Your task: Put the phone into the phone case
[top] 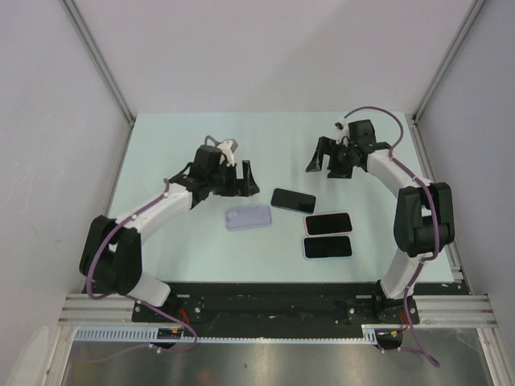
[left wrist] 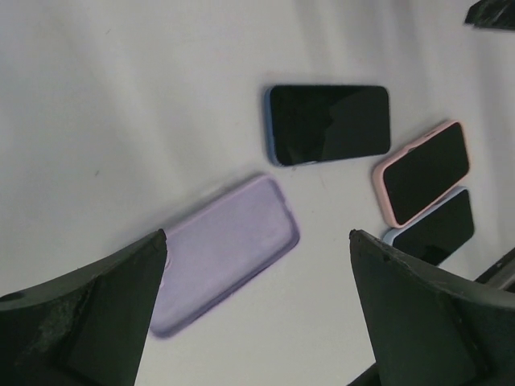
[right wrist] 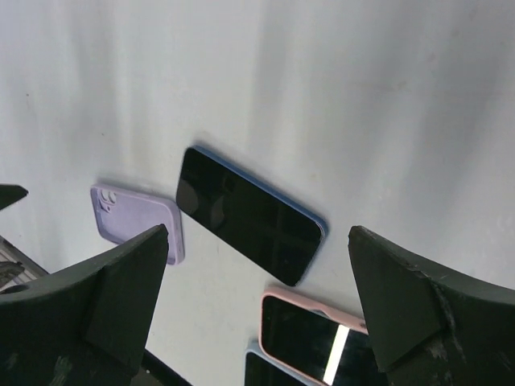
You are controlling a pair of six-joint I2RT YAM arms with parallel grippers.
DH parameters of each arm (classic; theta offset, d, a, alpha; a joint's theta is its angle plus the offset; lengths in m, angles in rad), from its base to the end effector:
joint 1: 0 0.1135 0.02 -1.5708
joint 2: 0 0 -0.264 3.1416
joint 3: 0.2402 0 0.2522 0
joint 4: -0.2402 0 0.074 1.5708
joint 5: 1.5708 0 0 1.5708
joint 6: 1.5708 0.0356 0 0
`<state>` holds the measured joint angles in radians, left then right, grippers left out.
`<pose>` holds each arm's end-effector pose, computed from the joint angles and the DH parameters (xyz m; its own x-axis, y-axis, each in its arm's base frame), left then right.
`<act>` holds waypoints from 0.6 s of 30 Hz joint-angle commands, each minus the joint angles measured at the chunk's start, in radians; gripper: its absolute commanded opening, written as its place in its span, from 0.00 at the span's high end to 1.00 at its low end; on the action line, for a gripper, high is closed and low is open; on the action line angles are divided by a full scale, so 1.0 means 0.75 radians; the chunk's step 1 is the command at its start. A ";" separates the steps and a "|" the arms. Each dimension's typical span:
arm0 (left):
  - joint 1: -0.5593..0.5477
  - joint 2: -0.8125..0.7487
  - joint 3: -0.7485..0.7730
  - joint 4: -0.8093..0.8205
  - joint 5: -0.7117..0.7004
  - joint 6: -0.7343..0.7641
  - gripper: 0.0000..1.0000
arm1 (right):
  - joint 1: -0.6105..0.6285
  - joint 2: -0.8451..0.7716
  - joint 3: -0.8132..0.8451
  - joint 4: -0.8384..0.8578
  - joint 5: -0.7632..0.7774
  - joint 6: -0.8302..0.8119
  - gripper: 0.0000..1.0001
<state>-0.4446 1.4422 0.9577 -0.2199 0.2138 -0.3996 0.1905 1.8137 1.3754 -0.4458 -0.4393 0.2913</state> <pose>0.2800 -0.1418 0.2439 -0.7589 -0.0596 -0.6485 0.2942 0.8570 -0.4230 0.3880 0.0902 0.2380 -0.8526 0.1003 -0.5128 -0.1997 0.8444 0.4971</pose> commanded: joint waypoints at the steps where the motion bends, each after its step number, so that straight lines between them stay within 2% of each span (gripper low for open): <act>1: 0.022 0.153 0.181 0.033 0.328 0.050 0.00 | -0.055 -0.076 -0.142 0.001 -0.077 0.021 0.02; 8: 0.024 0.476 0.396 0.033 0.584 -0.030 0.00 | -0.164 -0.144 -0.369 0.073 -0.185 0.033 0.04; 14: 0.024 0.615 0.480 0.033 0.599 -0.066 0.02 | -0.172 -0.117 -0.402 0.128 -0.236 0.049 0.08; 18: 0.024 0.693 0.517 0.031 0.621 -0.079 0.05 | -0.148 -0.070 -0.402 0.150 -0.265 0.064 0.14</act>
<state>-0.4320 1.9270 1.2850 -0.2062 0.6170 -0.4393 0.0612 1.7649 1.0660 -0.3855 -0.5869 0.3210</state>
